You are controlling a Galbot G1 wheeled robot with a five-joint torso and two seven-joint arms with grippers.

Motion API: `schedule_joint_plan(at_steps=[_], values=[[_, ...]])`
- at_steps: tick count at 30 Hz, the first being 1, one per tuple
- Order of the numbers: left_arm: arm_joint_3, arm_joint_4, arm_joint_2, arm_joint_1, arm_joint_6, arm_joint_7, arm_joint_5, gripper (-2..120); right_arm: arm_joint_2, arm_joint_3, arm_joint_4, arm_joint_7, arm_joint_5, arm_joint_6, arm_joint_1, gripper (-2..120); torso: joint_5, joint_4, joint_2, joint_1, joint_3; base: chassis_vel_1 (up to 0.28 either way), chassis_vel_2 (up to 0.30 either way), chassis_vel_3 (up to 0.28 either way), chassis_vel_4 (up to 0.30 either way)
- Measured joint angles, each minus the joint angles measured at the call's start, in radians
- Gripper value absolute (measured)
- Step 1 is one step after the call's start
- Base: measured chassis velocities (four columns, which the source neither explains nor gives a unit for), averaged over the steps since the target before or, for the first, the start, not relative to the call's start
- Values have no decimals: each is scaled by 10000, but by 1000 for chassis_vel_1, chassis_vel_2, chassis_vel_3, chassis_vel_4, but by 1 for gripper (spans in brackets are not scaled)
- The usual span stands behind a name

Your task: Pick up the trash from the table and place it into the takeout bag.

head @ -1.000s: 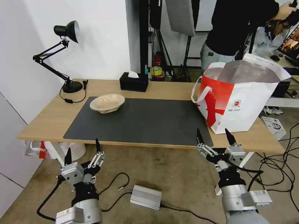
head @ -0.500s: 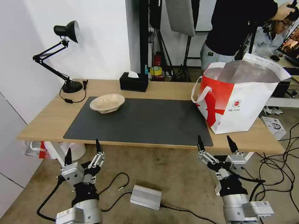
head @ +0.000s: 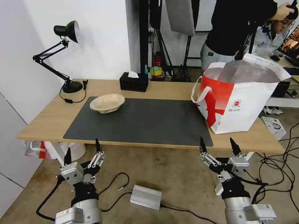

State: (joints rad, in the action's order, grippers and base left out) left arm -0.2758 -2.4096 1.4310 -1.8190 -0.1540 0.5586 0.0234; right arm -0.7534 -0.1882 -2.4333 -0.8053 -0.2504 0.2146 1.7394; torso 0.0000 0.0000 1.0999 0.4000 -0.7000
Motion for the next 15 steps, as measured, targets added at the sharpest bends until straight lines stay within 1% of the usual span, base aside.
schedule_joint_plan(at_steps=[15], values=[[37, -31, -1, -10, -1, 0, 1, 100, 32, -125, -398, -98, 34, -264, 587, 100, 0, 0, 0, 0, 0, 0, 0, 0, 0]])
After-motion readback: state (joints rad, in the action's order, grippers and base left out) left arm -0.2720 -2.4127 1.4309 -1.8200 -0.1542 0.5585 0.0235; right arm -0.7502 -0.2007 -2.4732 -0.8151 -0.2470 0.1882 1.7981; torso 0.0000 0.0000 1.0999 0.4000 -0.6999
